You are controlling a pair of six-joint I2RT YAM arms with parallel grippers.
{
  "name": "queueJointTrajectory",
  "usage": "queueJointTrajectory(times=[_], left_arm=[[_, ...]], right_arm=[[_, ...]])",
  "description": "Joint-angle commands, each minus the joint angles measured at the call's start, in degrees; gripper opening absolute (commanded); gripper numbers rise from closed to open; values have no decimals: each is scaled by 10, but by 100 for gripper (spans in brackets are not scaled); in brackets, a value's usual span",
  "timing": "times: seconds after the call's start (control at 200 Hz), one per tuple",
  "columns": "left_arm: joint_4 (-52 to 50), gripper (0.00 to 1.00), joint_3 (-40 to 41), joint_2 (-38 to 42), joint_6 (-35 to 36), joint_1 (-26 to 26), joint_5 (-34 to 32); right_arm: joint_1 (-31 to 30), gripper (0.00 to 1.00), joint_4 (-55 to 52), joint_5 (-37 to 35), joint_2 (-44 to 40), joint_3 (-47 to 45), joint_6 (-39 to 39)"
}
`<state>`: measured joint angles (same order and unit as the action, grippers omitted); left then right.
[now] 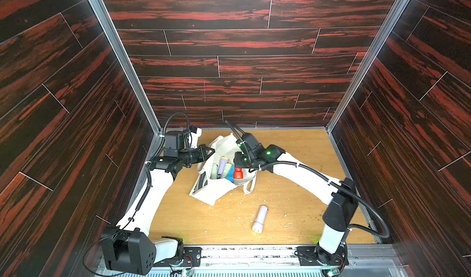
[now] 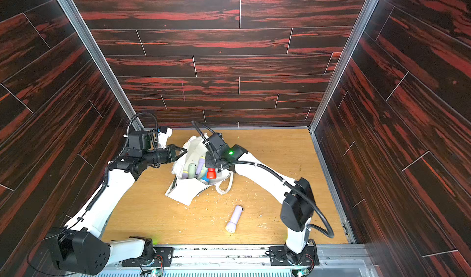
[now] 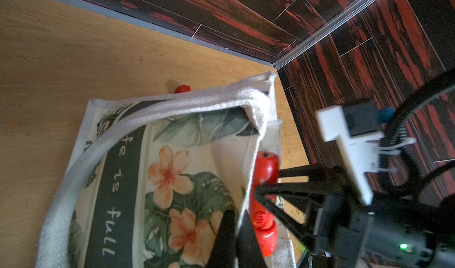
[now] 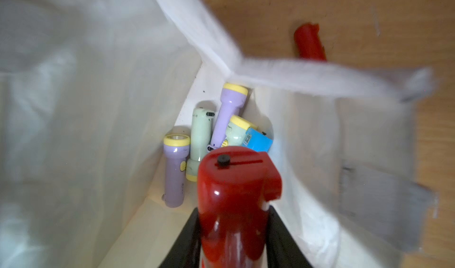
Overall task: Put the flashlights into the tote bags
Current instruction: Place the flashlight in the canvas bag.
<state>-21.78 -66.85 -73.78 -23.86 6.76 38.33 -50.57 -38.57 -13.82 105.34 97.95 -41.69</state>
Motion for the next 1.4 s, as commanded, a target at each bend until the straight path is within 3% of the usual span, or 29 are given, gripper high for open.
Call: queueJointTrajectory(times=[0.0, 0.461, 0.827, 1.072, 1.398], left_arm=[[37, 0, -8, 14, -2, 3, 11], [34, 0, -8, 12, -8, 2, -2], [32, 0, -8, 15, -5, 2, -4], [32, 0, -8, 16, -6, 2, -3], [31, 0, -7, 16, -4, 1, -4]], right_arm=[[-4, 9, 3, 3, 27, -6, -25], [-10, 8, 6, 9, 71, -23, -47], [-2, 10, -90, -7, 134, 35, -81], [6, 21, -110, 1, 147, 41, -93], [9, 50, -119, -5, 134, 84, -75]])
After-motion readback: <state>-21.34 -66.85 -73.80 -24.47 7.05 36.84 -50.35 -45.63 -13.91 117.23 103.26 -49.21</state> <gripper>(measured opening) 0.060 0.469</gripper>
